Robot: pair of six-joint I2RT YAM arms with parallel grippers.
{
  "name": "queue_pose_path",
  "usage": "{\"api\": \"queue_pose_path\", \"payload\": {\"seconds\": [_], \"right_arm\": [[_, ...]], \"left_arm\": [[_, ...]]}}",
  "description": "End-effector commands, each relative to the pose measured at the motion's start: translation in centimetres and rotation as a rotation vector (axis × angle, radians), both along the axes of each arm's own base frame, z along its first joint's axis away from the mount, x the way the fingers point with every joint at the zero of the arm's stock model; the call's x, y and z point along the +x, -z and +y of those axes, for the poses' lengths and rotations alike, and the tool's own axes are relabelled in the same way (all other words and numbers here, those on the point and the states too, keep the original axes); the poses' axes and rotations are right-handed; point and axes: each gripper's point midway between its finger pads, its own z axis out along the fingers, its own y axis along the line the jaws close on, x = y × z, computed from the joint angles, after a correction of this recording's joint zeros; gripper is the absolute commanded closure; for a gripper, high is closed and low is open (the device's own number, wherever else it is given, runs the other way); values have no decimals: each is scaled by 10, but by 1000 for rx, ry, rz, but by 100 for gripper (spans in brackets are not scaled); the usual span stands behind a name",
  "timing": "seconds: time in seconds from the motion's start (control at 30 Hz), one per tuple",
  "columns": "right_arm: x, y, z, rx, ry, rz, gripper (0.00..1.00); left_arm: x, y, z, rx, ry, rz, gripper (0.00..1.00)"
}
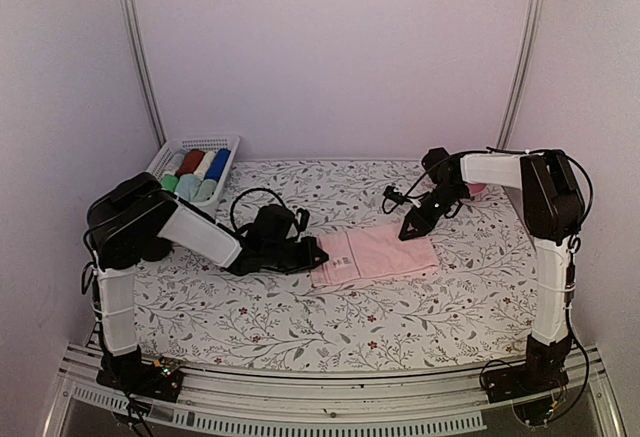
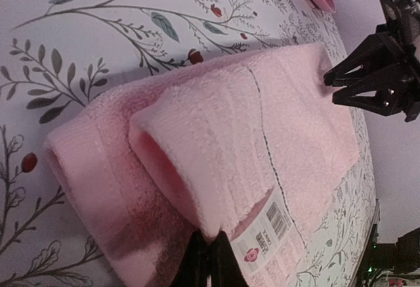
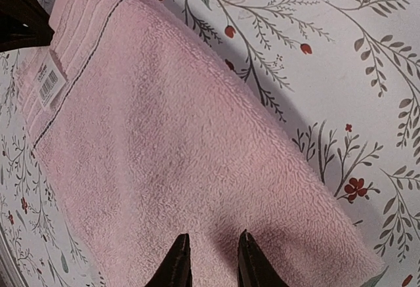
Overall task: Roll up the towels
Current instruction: Smooth out the towel at the center of the board.
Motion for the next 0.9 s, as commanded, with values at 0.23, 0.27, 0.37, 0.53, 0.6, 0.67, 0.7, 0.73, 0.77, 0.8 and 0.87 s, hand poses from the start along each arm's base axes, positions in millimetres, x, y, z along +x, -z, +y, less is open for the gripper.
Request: {"api": "queue_pose_path", "payload": {"seconds": [0.23,0.27,0.37,0.53,0.6,0.67,0.7,0.73,0.77,0.8,0.87], "right_arm": [[0,2,0,-14,4,-9,77],[0,1,0,-13,5,-9,77],[0,-1,0,-12,5,-14,76],[-2,-7,3,0,-12,-23,74],[-3,-12,5,12,-22,-30,73],[-6,-16,7,28,-38,-31,71],[-8,-17,9,34,-46,-31,69],[-10,-18,11,40,-53,-31,68],[-11,-20,12,45,-61,-34,68],[-12,-21,13,47,-70,-36,66],[-16,-22,16,50,-84,-36,65]], "left_arm": [[2,-49,-11,8,7,-106,100],[2,-52,-11,7,5,-110,100],[1,-56,-9,13,1,-112,100],[-1,-52,-5,44,-3,-99,100],[0,-49,-2,58,-7,-96,100],[0,-44,0,73,-9,-90,100],[1,-41,1,81,-10,-85,100],[1,-38,3,89,-13,-81,100],[2,-36,4,95,-16,-80,100],[2,-35,6,102,-21,-80,100],[4,-32,10,112,-30,-82,100]]}}
